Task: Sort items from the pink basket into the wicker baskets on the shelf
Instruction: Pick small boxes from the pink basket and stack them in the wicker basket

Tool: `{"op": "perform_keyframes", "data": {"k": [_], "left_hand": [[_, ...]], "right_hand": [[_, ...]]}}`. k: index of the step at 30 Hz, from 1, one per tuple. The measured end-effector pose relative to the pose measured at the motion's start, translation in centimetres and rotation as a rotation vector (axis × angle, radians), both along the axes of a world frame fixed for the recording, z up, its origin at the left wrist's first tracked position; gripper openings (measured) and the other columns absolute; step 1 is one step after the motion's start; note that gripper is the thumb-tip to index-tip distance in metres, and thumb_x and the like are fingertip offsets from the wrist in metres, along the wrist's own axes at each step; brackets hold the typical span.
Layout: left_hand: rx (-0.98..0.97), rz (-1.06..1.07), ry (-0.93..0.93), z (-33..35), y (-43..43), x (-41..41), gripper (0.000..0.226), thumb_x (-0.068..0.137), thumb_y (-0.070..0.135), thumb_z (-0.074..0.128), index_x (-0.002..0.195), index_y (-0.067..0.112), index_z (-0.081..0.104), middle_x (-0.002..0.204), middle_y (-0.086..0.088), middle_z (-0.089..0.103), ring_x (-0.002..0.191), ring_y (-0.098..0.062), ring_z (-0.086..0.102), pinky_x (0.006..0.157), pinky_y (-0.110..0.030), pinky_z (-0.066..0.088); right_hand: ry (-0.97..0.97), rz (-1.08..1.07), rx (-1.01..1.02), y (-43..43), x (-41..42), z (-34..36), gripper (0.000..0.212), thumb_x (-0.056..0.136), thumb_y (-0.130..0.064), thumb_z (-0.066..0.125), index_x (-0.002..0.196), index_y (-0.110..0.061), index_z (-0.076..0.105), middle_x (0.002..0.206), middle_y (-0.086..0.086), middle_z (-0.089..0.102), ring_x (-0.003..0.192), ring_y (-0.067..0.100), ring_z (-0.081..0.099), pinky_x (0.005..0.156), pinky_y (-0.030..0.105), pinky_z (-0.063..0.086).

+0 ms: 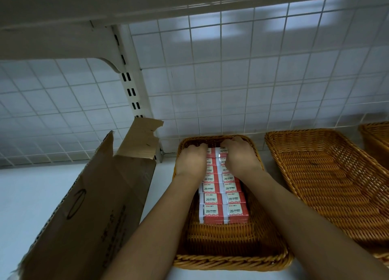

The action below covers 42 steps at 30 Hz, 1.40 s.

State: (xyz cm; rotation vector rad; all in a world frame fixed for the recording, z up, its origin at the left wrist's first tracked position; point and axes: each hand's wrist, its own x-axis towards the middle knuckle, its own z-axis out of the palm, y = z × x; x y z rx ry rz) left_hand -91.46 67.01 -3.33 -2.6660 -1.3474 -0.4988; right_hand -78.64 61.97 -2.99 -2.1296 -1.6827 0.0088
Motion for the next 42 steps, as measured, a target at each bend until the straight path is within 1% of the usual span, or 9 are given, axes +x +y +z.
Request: {"op": "perform_keyframes", "data": {"k": [8, 16, 25, 29, 32, 34, 37, 39, 42], "left_hand": [[-0.009, 0.004, -0.001, 0.2, -0.3, -0.1, 0.021, 0.097, 0.020, 0.043, 0.114, 0.010, 0.052, 0.107, -0.009, 0.062, 0.092, -0.023, 0.059, 0.067, -0.026, 0.036], [-0.005, 0.025, 0.004, 0.2, -0.2, 0.1, 0.022, 0.098, 0.018, 0.042, 0.115, 0.010, 0.052, 0.108, -0.009, 0.061, 0.094, -0.023, 0.059, 0.067, -0.027, 0.036], [0.001, -0.008, -0.006, -0.1, 0.0, -0.1, 0.019, 0.097, 0.019, 0.044, 0.111, 0.011, 0.054, 0.104, -0.008, 0.062, 0.090, -0.022, 0.059, 0.066, -0.026, 0.036], [-0.007, -0.009, -0.005, 0.0, -0.1, -0.1, 0.019, 0.097, 0.015, 0.043, 0.111, 0.010, 0.055, 0.103, -0.009, 0.062, 0.090, -0.023, 0.059, 0.065, -0.027, 0.036], [-0.026, -0.018, -0.021, 0.1, -0.2, -0.1, 0.019, 0.096, 0.014, 0.045, 0.110, 0.008, 0.055, 0.103, -0.011, 0.063, 0.089, -0.025, 0.059, 0.066, -0.030, 0.039], [-0.031, -0.010, -0.023, 0.2, -0.3, -0.1, 0.020, 0.096, 0.014, 0.045, 0.113, 0.007, 0.054, 0.104, -0.012, 0.063, 0.090, -0.026, 0.060, 0.067, -0.030, 0.039], [-0.026, 0.021, 0.002, 0.5, -0.6, -0.1, 0.025, 0.096, 0.010, 0.042, 0.119, 0.004, 0.049, 0.109, -0.013, 0.061, 0.095, -0.028, 0.059, 0.067, -0.030, 0.036], [-0.022, 0.049, 0.022, 0.8, -0.9, -0.1, 0.027, 0.096, 0.008, 0.039, 0.122, 0.004, 0.044, 0.111, -0.012, 0.061, 0.097, -0.027, 0.059, 0.066, -0.029, 0.034], [-0.034, 0.067, 0.032, 1.0, -0.9, 0.0, 0.027, 0.096, 0.007, 0.038, 0.122, 0.003, 0.043, 0.110, -0.013, 0.061, 0.096, -0.028, 0.060, 0.066, -0.030, 0.036]], "right_hand": [[-0.001, -0.006, -0.006, 0.2, 0.0, -0.1, 0.034, 0.091, -0.019, 0.053, 0.125, -0.016, 0.055, 0.125, 0.007, 0.052, 0.115, 0.023, 0.047, 0.096, 0.032, 0.039], [0.016, -0.013, 0.000, 0.2, 0.0, -0.1, 0.029, 0.092, -0.022, 0.052, 0.120, -0.016, 0.057, 0.122, 0.007, 0.054, 0.112, 0.023, 0.049, 0.094, 0.033, 0.041], [0.025, 0.005, 0.001, -0.1, 0.0, 0.1, 0.032, 0.093, -0.018, 0.050, 0.124, -0.014, 0.055, 0.124, 0.009, 0.052, 0.114, 0.024, 0.047, 0.096, 0.033, 0.039], [0.020, 0.003, -0.004, -0.1, 0.0, 0.1, 0.033, 0.093, -0.018, 0.050, 0.126, -0.014, 0.054, 0.126, 0.009, 0.052, 0.115, 0.025, 0.047, 0.097, 0.033, 0.039], [0.012, -0.001, -0.003, -0.2, -0.1, 0.1, 0.035, 0.093, -0.019, 0.051, 0.127, -0.014, 0.052, 0.127, 0.008, 0.052, 0.116, 0.025, 0.047, 0.098, 0.033, 0.039], [0.012, -0.009, 0.006, -0.2, -0.1, 0.2, 0.037, 0.092, -0.017, 0.052, 0.129, -0.012, 0.050, 0.129, 0.009, 0.051, 0.117, 0.025, 0.048, 0.099, 0.032, 0.038], [-0.001, -0.007, 0.009, -0.3, -0.1, 0.3, 0.032, 0.092, -0.013, 0.051, 0.123, -0.008, 0.053, 0.126, 0.010, 0.053, 0.114, 0.026, 0.049, 0.097, 0.031, 0.039], [-0.006, -0.002, 0.006, -0.5, -0.1, 0.4, 0.030, 0.092, -0.013, 0.050, 0.121, -0.008, 0.054, 0.125, 0.010, 0.053, 0.113, 0.026, 0.049, 0.095, 0.031, 0.038], [-0.001, -0.004, -0.003, -0.4, -0.2, 0.5, 0.029, 0.092, -0.015, 0.051, 0.120, -0.008, 0.054, 0.124, 0.010, 0.054, 0.113, 0.026, 0.050, 0.095, 0.031, 0.038]]}}
